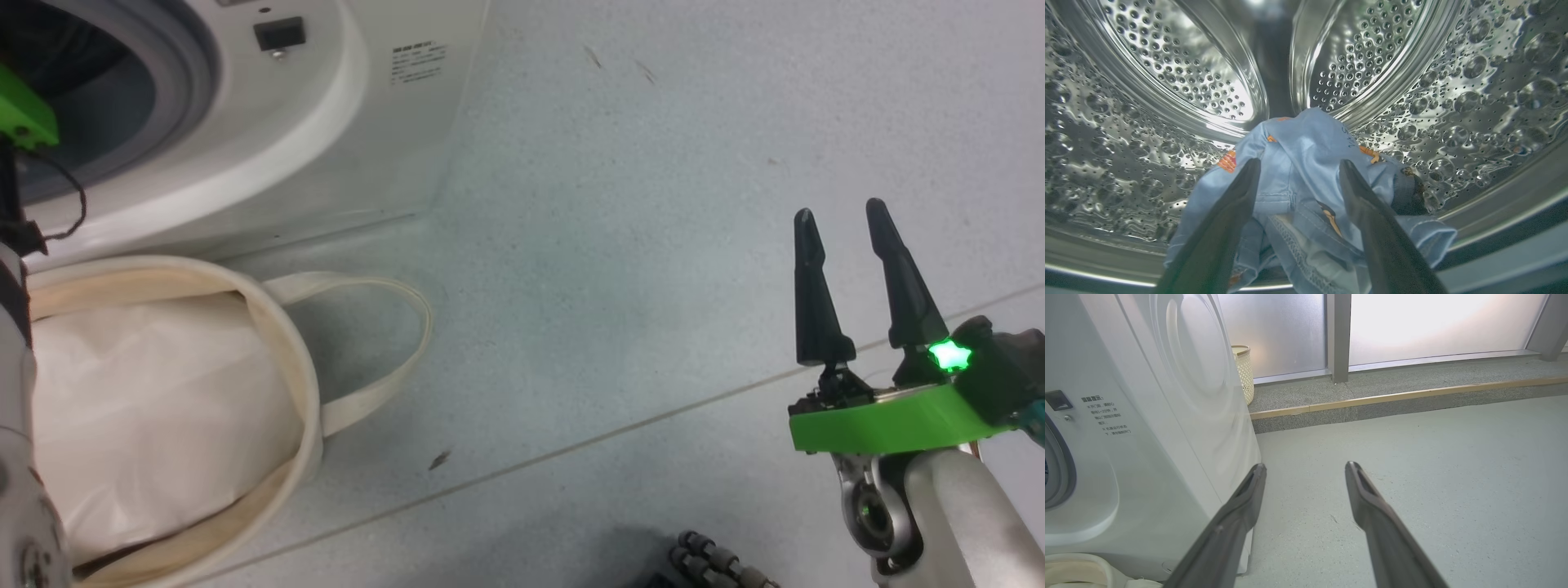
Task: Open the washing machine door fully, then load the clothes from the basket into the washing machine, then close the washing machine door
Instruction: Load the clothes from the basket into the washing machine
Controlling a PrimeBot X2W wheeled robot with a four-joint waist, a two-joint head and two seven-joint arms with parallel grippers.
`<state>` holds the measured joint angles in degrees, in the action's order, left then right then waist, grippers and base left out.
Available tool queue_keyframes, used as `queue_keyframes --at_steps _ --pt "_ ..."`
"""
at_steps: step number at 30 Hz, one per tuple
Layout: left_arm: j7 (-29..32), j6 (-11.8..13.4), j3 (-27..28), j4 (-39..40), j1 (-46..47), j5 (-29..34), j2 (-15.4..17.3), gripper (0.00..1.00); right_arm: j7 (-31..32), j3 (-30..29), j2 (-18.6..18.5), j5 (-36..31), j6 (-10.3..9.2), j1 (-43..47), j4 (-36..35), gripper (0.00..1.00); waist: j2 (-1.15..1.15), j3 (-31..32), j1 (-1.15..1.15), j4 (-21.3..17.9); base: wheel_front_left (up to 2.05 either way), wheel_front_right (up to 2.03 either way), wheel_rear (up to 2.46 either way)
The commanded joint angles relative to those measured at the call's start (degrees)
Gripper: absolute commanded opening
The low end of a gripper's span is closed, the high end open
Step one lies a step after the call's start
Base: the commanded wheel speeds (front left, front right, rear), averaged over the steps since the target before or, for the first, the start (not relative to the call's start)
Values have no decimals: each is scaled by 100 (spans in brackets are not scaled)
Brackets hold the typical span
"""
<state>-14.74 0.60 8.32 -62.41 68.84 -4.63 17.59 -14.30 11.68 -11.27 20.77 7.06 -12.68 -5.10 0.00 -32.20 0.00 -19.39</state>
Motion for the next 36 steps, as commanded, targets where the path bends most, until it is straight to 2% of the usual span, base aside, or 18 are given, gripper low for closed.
queue_keyframes --at_steps 1,6,9,10,11,18,29,36 --pt "-26 46 69 169 -126 5 187 100 -70 92 -66 19 43 2 -117 100 0 136 0 85 0 0 0" --pt "-26 -91 161 457 -683 -123 -27 100 -70 129 -102 75 43 -31 14 100 0 442 0 298 0 0 0" --pt "-26 -326 188 908 -1263 -170 -229 100 -70 202 -114 129 43 -81 140 100 0 778 0 509 0 0 0" --pt "-26 -326 188 908 -1263 -170 -229 100 -70 202 -114 129 43 -81 140 100 0 778 0 509 0 0 0" --pt "-26 -454 245 1227 -1589 -242 -369 100 -70 236 -129 155 43 -79 207 100 0 983 0 624 0 0 0" --pt "-26 -745 247 1931 -2710 -408 -770 100 -70 341 -224 221 43 61 441 100 0 1709 0 984 0 0 0" --pt "-26 -806 -118 3336 -4421 -573 -876 100 -70 509 -558 398 43 499 710 100 0 2838 0 1540 0 0 0" --pt "-26 -808 -333 3703 -5071 -686 -862 100 -70 296 -647 515 43 726 833 100 0 3209 0 1791 0 0 0"
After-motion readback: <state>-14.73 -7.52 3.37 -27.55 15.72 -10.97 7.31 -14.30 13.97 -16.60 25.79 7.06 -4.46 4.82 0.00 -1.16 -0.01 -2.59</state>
